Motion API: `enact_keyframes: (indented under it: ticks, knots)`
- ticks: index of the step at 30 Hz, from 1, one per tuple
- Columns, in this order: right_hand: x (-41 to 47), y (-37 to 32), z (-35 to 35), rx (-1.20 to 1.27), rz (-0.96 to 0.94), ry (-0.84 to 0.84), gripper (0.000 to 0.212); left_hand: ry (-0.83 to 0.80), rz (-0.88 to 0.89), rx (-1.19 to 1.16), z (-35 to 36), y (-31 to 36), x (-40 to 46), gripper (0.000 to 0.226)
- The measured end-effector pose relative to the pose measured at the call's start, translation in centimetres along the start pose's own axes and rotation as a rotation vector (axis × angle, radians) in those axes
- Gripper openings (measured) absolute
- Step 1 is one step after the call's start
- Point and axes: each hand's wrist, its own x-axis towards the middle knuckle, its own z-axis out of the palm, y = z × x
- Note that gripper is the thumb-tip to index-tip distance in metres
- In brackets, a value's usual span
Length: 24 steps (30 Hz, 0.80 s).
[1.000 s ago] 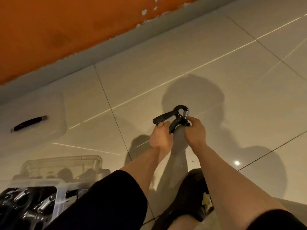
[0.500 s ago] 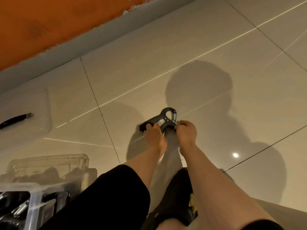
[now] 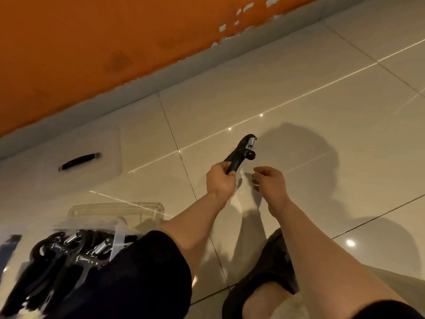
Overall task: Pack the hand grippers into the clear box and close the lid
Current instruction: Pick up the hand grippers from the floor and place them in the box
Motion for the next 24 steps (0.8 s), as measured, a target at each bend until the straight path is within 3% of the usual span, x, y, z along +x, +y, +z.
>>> enact_keyframes:
  ticks: [5, 8, 13, 17, 24]
  knots:
    - [-4.5, -1.7, 2.7, -0.028, -0.130, -0.145, 0.043, -0.102, 0.097, -0.337, -5.6, 1.0, -3.3, 0.026]
    - [-8.1, -2.6, 4.1, 0.014, -0.236, -0.261, 0.017, -0.129, 0.099, -0.437, -9.0, 1.3, -6.1, 0.028]
    - [-13.6, -2.9, 7.2, 0.016, -0.389, -0.235, 0.017, -0.164, 0.038, -0.563, -16.5, -0.8, -10.7, 0.031]
    - [-18.2, -2.7, 10.4, -0.055, -0.369, -0.300, 0.013, -0.189, -0.024, -0.665, -21.8, -4.3, -13.3, 0.028]
    - [-24.9, -2.5, 15.0, -0.124, -0.431, -0.325, 0.016, -0.122, 0.140, -0.610, -27.3, -8.9, -17.9, 0.028]
